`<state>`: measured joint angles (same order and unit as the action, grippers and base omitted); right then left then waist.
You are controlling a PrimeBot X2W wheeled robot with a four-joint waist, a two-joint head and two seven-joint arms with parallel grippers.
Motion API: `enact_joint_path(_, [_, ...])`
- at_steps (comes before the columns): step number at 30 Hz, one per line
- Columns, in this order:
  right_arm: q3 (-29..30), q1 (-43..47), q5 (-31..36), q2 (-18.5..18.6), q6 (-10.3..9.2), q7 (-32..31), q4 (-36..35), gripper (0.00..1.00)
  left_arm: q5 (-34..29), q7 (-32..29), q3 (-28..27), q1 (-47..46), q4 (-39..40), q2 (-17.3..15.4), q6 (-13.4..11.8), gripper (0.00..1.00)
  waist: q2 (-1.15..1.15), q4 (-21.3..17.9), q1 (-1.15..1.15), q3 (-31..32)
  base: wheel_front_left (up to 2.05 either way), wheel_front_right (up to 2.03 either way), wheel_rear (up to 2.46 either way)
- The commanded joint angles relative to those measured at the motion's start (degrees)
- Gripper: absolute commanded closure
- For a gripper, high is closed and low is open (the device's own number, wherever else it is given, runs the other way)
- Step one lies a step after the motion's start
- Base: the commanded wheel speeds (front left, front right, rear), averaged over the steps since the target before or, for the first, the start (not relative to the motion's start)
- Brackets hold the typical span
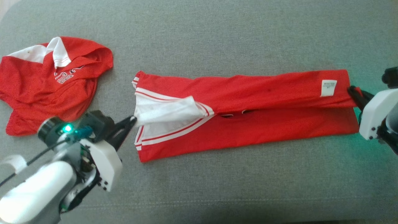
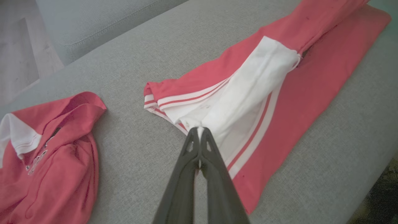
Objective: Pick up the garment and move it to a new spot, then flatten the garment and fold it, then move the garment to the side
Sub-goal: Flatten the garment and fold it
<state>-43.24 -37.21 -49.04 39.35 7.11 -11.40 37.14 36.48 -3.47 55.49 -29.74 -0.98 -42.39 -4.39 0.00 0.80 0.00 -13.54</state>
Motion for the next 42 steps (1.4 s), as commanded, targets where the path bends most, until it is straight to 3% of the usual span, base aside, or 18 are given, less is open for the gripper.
enact_joint_path(1, [-0.08,1.50,-0.60,2.83,0.37,-0.92,-1.87,1.00,0.41,-0.33,-2.09,-1.24,1.78,-2.67,-0.46,1.00,0.00,-0.08,0.00,0.21,0.00,0.00,0.00])
enact_joint_path(9, [0.67,4.10,-2.11,4.73,0.37,-5.66,-6.26,1.00,-0.78,-0.06,0.10,0.11,0.31,-1.37,-0.59,1.00,0.00,-0.95,0.00,0.52,0.00,0.00,0.00])
enact_joint_path(10, [0.92,4.41,-2.10,4.87,0.37,-5.81,-6.77,0.62,-0.69,0.11,0.24,0.36,-0.09,-1.17,-0.60,0.81,0.00,-0.99,0.00,0.56,0.00,0.00,0.00])
enact_joint_path(11, [1.20,4.80,-2.18,4.95,0.37,-5.94,-7.29,0.00,-0.59,0.25,0.36,0.58,-0.42,-1.00,-0.62,0.50,0.00,-1.03,0.00,0.64,0.00,0.00,0.00])
enact_joint_path(12, [1.56,5.20,-2.36,4.99,0.37,-6.06,-7.78,0.00,-0.08,0.26,0.31,0.92,-0.76,-0.79,-0.69,0.01,0.00,-1.07,0.00,0.74,0.00,0.00,0.00])
enact_joint_path(19, [7.20,7.26,-2.24,4.81,0.37,-4.72,-9.38,0.00,3.81,3.17,-2.55,2.18,-2.98,-0.30,-1.70,0.00,0.00,-1.13,0.00,1.91,0.00,0.00,0.00])
enact_joint_path(24, [15.30,8.94,0.38,3.88,0.37,2.04,-9.67,0.00,5.91,7.97,-6.50,2.30,-3.61,0.99,-4.45,0.00,0.00,-0.61,0.00,3.11,0.00,0.00,0.00])
enact_joint_path(29, [22.53,11.84,3.43,-0.20,0.37,8.81,-11.57,0.00,9.18,14.56,-11.96,3.14,-3.66,3.51,-7.79,0.00,0.00,-0.81,0.00,4.17,0.00,0.00,0.00])
enact_joint_path(34, [28.74,14.18,7.36,-6.29,0.37,14.52,-14.23,0.00,11.05,18.30,-20.19,4.96,-3.26,8.61,-9.85,0.00,0.00,-1.37,0.00,4.64,0.00,0.00,0.00])
enact_joint_path(36, [29.68,14.61,8.42,-7.65,0.37,15.53,-14.79,0.00,10.56,18.38,-22.45,5.45,-2.82,10.11,-9.83,0.00,0.00,-1.45,0.00,4.72,0.00,0.00,0.00])
enact_joint_path(38, [31.34,15.58,10.53,-10.56,0.37,17.34,-16.11,0.00,8.50,18.42,-27.63,7.07,-1.37,13.76,-9.14,0.00,0.00,-1.60,0.00,4.81,0.00,0.00,0.00])
enact_joint_path(42, [33.36,17.66,14.43,-15.96,0.37,19.67,-18.79,0.00,2.79,18.44,-35.72,11.10,-0.42,20.29,-4.83,0.00,0.00,-1.99,0.00,4.47,0.00,0.00,0.00])
